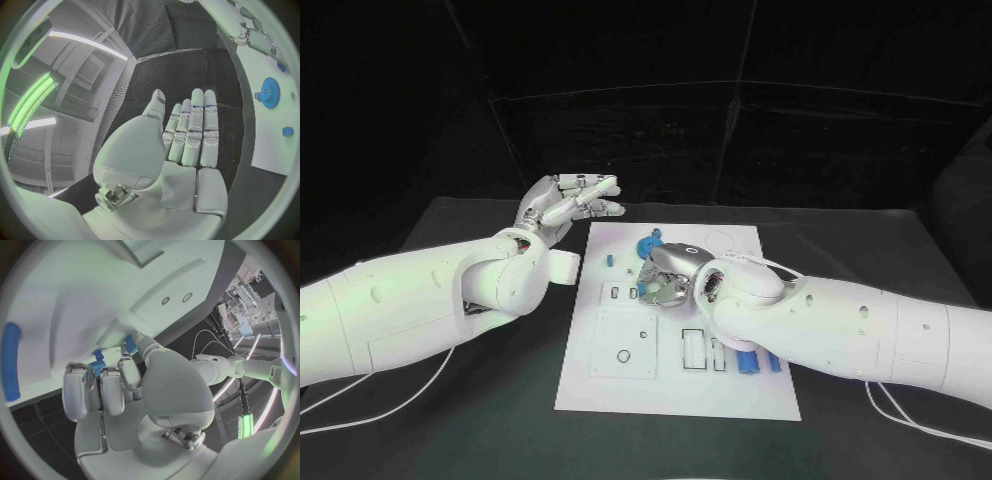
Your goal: Assemble the parts on the task board
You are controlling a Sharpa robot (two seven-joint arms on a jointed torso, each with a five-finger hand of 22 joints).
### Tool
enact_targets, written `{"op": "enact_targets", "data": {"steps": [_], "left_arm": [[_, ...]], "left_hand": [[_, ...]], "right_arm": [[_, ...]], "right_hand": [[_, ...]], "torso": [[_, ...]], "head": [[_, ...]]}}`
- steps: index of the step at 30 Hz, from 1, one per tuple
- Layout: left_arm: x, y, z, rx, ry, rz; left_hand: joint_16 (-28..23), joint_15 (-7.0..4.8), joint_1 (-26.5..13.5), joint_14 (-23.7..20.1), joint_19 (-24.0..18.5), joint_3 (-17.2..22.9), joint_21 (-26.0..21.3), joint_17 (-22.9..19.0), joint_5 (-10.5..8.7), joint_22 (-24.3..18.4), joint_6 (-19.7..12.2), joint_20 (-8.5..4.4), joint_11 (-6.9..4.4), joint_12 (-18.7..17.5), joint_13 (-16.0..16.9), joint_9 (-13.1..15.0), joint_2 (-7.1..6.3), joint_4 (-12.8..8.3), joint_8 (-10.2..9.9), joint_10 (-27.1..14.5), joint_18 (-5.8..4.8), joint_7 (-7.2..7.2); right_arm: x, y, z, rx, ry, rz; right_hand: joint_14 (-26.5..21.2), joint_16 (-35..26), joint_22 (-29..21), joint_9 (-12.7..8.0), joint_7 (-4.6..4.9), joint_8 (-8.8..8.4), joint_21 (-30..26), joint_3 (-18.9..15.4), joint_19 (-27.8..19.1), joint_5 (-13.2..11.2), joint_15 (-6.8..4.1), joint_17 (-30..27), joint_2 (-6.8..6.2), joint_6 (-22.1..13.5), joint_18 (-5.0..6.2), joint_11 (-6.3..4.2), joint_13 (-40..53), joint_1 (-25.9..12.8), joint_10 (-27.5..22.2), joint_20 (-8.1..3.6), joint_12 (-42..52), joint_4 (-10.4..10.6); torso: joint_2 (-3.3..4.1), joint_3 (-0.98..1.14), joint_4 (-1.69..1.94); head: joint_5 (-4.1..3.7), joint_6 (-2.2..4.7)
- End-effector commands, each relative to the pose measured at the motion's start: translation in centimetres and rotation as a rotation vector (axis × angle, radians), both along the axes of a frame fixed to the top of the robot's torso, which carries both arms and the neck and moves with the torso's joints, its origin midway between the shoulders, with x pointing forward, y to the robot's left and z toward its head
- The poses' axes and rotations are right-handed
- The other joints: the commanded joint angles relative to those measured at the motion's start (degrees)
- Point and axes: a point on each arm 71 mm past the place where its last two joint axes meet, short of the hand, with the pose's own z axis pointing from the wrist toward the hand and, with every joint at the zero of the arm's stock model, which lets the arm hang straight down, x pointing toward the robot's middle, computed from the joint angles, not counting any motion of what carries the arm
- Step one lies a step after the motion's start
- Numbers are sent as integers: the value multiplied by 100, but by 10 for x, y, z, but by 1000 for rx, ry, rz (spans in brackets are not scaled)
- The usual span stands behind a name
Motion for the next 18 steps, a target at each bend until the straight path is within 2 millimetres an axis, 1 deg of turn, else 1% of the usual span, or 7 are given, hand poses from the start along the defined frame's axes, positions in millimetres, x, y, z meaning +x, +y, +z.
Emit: {"op": "enact_targets", "data": {"steps": [1,2,10,14,18], "left_arm": [[0,-1,2,-2,-7,-12],[0,-1,2,-2,-7,-12],[0,-1,1,-2,-6,-12],[0,-1,1,-2,-6,-11],[0,-1,1,-2,-5,-13]], "left_hand": [[-34,21,28,18,20,-22,0,5,18,-7,12,7,15,-15,-6,-8,34,-22,-26,16,37,13],[-34,21,28,18,20,-22,0,5,18,-7,12,7,15,-15,-6,-8,34,-22,-26,16,37,13],[-40,22,44,18,20,-23,-4,10,18,-9,10,8,18,-24,-7,-9,38,-35,-33,15,37,17],[-40,22,44,18,20,-23,-4,10,18,-9,10,8,18,-24,-7,-9,38,-35,-33,15,37,17],[-41,22,45,18,20,-24,-5,11,18,-9,9,8,19,-26,-7,-9,38,-36,-35,14,37,17]], "right_arm": [[-1,0,-2,-21,9,-3],[-1,0,-2,-19,7,-3],[-1,0,-1,-8,-8,-14],[-1,-1,0,2,-18,-20],[-1,-1,3,27,-40,-30]], "right_hand": [[390,-31,587,-3,-4,-29,-32,-47,-15,-34,49,509,-84,-51,-2,20,-9,-22,-26,43,-38,-5],[390,-33,582,-5,2,-40,-34,-62,-18,-43,54,506,-107,-76,-1,26,-15,-44,-32,48,-46,2],[387,-40,568,-11,21,-69,-43,-129,-29,-69,73,496,-172,-175,3,47,-27,-112,-48,67,-62,33],[383,-53,541,-16,35,-80,-59,-252,-50,-281,90,478,-239,-301,9,66,-52,-191,-76,86,-95,84],[376,-69,507,-25,77,-83,-79,-519,-76,-424,124,454,-331,-544,17,108,-110,-293,-138,115,-168,203]], "torso": [[1,1,0],[1,1,0],[0,0,0],[-1,0,1],[1,1,-1]], "head": [[5,-1],[5,-1],[10,1],[12,2],[17,2]]}}
